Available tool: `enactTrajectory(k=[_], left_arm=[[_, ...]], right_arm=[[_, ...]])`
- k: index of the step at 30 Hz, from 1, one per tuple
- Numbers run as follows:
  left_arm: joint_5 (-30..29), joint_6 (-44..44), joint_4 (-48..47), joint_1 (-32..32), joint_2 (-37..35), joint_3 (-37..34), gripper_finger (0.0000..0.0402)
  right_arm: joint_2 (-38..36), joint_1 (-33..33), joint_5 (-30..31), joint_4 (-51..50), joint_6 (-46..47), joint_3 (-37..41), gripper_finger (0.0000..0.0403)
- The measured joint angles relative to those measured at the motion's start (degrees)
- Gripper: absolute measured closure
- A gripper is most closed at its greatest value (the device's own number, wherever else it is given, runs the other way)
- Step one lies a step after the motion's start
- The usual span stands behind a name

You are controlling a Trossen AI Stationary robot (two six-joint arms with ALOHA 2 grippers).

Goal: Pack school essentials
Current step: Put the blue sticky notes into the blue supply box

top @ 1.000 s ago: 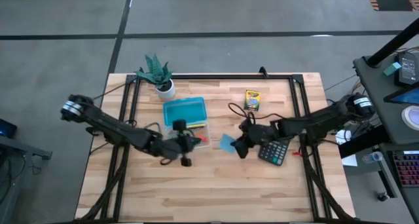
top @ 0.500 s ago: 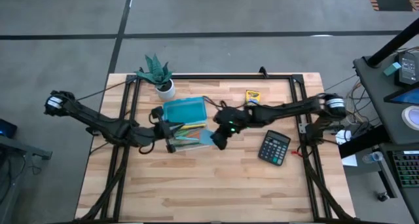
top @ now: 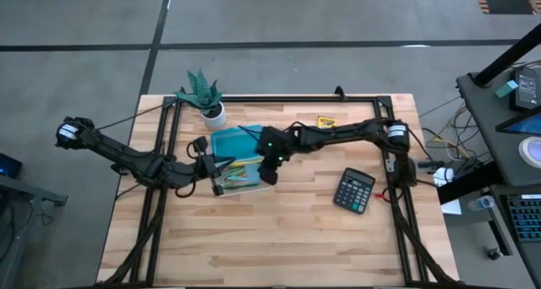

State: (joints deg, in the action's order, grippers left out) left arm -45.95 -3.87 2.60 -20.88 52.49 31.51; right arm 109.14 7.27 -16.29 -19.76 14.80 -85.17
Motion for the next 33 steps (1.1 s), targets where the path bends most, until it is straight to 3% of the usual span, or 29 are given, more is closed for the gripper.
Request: enactTrajectory(k=[6,20,33], left_arm=[[0.0,-0.1,-0.1,0.0,0.1,0.0,0.0402],[0.0,-1.0,0.0,0.0,0.3,0.0,0.0402],[0.0,-1.1,0.0,0.0,0.3,0.0,0.0402]], right_arm=[[4.0,1.3,-4.7,0.2,-4.4,-1.7,0.0370],[5.8,1.4,-4.7,0.6,-4.9,-2.3,0.0367],[5.7,1.7,-1.6,0.3,-4.2,-2.3,0.0300]])
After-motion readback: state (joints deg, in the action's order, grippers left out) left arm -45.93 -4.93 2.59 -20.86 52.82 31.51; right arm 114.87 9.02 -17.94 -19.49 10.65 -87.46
